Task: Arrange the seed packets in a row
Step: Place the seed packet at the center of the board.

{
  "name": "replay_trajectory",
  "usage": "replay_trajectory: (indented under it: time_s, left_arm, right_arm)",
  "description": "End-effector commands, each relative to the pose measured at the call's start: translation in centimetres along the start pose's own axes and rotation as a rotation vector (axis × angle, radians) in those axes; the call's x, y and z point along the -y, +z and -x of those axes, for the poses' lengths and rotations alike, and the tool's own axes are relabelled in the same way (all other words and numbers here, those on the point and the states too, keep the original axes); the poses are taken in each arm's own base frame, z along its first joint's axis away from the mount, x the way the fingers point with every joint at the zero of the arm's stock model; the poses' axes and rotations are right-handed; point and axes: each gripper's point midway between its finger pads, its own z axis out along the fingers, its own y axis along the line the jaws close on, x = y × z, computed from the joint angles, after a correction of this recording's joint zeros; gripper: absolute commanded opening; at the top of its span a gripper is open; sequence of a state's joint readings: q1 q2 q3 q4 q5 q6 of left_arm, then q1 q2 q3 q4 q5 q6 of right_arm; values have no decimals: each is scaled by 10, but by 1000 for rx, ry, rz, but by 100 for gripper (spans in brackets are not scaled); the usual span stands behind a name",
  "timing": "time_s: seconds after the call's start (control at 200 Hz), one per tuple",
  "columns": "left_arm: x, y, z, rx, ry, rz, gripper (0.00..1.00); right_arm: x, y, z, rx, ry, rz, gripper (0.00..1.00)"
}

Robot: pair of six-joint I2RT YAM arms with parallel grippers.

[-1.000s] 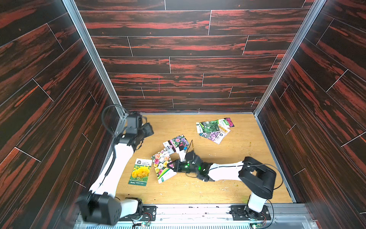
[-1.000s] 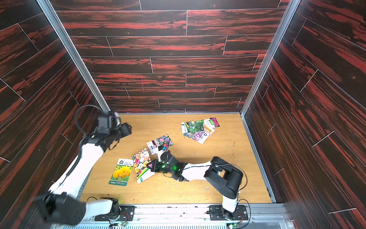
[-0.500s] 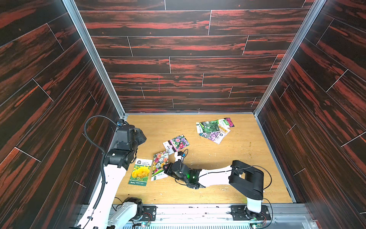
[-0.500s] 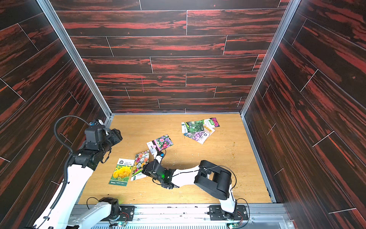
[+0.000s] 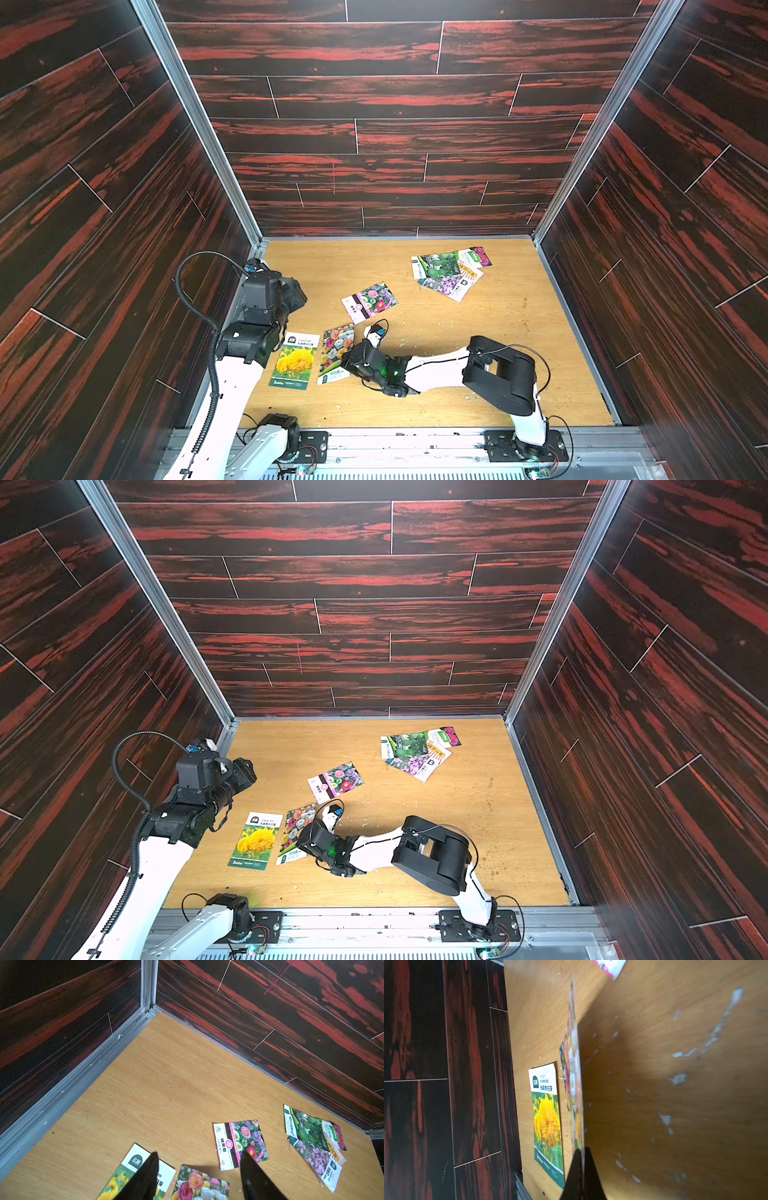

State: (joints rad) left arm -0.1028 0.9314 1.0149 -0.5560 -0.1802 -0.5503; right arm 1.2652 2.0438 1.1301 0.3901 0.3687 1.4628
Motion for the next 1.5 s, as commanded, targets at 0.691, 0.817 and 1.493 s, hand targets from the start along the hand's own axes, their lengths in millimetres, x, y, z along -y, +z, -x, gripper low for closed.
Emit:
replay_trajectory:
  time_s: [0.691, 0.817, 1.493]
  left_arm:
    - [-6, -4, -13, -41, 19, 4, 64]
    - [-6, -4, -15, -46, 24, 3, 64]
    - [46, 80, -81, -234, -54, -311, 68]
  right_arm:
    - [16, 0, -24, -100, -61, -203, 60]
    - [26, -12, -16, -76, -82, -277, 71]
    - [67, -46, 138, -84, -116, -122, 85]
